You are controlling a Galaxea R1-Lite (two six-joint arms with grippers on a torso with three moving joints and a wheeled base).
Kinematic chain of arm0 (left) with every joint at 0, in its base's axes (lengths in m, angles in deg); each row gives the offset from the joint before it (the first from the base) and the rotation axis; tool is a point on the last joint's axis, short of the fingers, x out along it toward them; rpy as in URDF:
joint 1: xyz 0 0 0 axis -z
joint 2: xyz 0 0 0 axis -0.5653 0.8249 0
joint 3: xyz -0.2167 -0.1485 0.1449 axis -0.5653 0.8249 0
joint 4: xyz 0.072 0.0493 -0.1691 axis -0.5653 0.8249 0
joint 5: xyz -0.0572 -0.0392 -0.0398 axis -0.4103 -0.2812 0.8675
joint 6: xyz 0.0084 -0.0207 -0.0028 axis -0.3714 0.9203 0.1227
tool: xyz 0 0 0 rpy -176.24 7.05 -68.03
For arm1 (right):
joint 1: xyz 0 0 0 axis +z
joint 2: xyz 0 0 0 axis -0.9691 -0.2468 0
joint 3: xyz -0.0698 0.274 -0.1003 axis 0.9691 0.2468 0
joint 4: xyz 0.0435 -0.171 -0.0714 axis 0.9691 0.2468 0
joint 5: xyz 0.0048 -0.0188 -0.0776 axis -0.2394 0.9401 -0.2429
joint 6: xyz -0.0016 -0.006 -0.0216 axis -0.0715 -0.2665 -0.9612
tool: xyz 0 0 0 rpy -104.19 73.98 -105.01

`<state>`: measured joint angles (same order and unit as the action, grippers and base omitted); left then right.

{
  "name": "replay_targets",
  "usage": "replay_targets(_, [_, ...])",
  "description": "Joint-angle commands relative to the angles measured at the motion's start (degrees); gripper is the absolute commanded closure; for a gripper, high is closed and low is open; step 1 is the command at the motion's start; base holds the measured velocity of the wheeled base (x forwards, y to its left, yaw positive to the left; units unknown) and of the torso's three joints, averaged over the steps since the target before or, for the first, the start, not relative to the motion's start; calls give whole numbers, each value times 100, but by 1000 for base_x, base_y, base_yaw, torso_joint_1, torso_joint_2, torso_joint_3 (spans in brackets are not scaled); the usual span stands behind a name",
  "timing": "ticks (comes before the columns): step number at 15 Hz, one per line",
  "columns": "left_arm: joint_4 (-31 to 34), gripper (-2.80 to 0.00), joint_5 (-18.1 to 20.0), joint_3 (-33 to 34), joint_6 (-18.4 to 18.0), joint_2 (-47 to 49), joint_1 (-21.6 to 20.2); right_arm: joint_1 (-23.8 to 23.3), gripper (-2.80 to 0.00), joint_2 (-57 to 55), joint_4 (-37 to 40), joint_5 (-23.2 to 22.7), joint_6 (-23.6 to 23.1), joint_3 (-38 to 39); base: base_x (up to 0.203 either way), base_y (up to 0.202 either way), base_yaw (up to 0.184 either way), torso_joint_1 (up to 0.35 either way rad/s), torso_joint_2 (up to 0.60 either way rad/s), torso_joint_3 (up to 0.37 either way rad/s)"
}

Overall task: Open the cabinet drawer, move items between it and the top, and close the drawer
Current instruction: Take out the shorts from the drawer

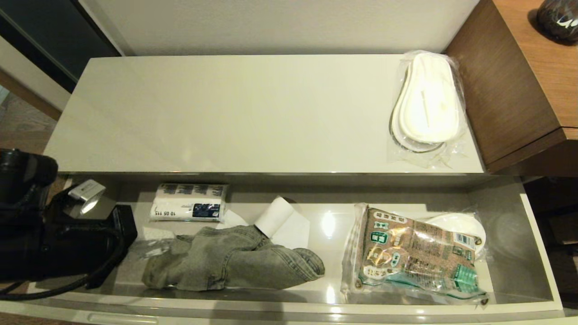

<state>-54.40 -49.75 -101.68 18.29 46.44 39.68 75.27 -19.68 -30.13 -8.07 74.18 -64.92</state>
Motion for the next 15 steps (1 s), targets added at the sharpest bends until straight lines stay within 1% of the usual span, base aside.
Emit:
replay_targets(1, [56,-280,-21,-102,68,545,-250,0,0,-2,2,-5,-9,0,0,0,0,0,0,0])
replay_targets(3, [18,-280,57,-339,392,1185,-516,0,0,-2,2,-5,0,0,0,0,0,0,0,0])
replay_targets(4, [-64,-280,87,-449,537,1399,-582,0,0,-2,2,-5,0,0,0,0,0,0,0,0])
replay_targets(5, [-246,-280,105,-506,609,1557,-620,0,0,-2,2,-5,0,0,0,0,0,0,0,0])
replay_targets(7, [-536,-280,134,-537,651,1783,-727,0,0,-2,2,-5,0,0,0,0,0,0,0,0])
replay_targets(12, [-595,-280,146,-531,742,2113,-880,0,0,-9,2,-5,-2,-1,0,0,0,0,0,0])
replay_targets(15, [-782,-280,163,-458,747,2180,-894,0,0,-2,2,-5,-9,0,0,0,0,0,0,0])
